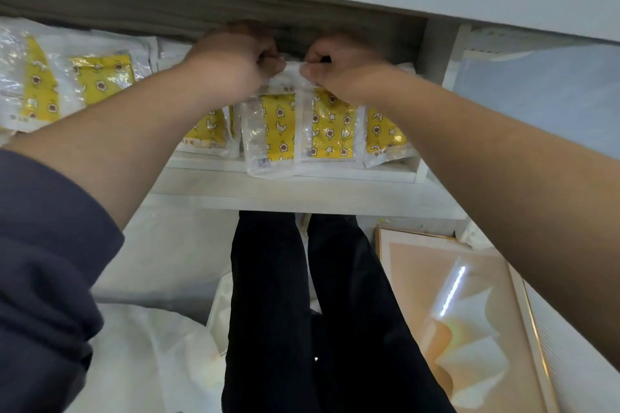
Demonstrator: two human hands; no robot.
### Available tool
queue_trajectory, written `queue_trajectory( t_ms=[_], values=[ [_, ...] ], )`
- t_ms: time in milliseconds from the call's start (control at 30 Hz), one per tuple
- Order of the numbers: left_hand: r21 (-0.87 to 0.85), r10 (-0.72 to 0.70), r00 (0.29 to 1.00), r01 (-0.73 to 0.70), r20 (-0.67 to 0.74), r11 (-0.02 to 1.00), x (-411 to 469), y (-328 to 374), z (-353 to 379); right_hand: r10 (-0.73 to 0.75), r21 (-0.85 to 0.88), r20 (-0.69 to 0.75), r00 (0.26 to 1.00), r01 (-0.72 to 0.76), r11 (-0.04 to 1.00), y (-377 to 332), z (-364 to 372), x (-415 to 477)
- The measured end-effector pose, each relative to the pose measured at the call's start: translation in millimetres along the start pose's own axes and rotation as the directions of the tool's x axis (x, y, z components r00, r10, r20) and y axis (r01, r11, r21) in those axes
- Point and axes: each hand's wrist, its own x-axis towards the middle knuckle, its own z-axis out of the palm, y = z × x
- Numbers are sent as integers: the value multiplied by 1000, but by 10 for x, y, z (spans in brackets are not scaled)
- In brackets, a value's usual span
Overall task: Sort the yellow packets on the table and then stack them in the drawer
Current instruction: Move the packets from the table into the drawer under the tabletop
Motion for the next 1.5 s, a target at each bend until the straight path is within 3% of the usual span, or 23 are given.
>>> queue_trajectory(
  t_ms=[200,400,600,733,1000,1100,1233,1367,1500],
  values=[
    [45,13,1000,-14,26,999,1,34,-26,35,30,1,999,-35,999,-17,6,-21],
    [56,89,995,-86,-50,995,-80,-42,-43,13,74,-31,999,-11,997,-12,3,-45],
    [176,152,987,-139,-60,974,-37,-86,-33,-48,-27,-41,998,47,999,0,-11,-19],
    [163,167,984,-155,-61,974,-36,-62,-12,-59,-90,-43,997,55,994,5,14,11],
    [205,121,993,-116,-11,972,-125,-264,-301,-40,-102,5,999,40,994,-222,23,-36],
    [159,64,995,-76,82,984,-108,-490,-412,-51,-49,15,999,52,997,-427,84,39],
    [-111,39,971,-12,237,994,-80,-677,-446,-41,-54,82,996,45,998,-646,122,109],
    [-99,73,951,-44,302,994,-47,-737,-489,2,-60,97,995,3,998,-670,128,112],
    [-191,100,856,-2,507,982,-64,-805,-596,-12,-25,138,990,16,1000,-647,58,39]
  ],
)
